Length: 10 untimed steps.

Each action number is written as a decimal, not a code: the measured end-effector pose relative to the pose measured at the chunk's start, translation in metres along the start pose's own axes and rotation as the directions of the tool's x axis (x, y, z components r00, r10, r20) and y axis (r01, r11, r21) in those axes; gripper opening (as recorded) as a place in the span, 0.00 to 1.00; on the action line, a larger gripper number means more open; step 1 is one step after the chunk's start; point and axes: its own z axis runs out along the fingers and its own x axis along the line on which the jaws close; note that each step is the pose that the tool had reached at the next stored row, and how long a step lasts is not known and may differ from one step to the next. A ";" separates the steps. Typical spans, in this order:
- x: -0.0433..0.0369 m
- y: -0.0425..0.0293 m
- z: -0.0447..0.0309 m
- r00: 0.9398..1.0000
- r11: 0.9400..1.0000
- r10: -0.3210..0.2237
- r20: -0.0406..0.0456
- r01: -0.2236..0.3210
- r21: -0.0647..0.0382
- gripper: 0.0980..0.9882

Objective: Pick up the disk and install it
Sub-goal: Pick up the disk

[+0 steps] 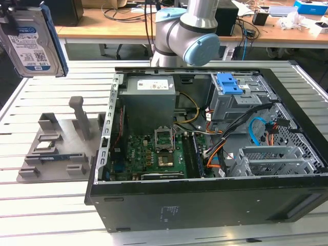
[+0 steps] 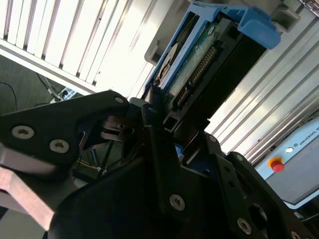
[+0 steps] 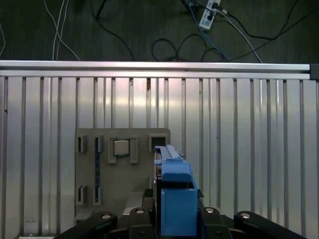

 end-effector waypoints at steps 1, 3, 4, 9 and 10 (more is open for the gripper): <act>-0.0001 0.0001 -0.0032 1.000 1.000 0.000 0.000 0.000 0.000 0.30; -0.0002 0.0004 -0.0080 1.000 1.000 0.000 0.000 0.000 0.000 0.30; -0.0003 0.0004 -0.0097 1.000 1.000 0.000 0.000 0.000 0.000 0.30; -0.0007 0.0010 -0.0219 1.000 1.000 0.000 0.000 0.000 0.000 0.30; -0.0007 0.0011 -0.0242 1.000 1.000 0.000 0.000 0.000 0.000 0.30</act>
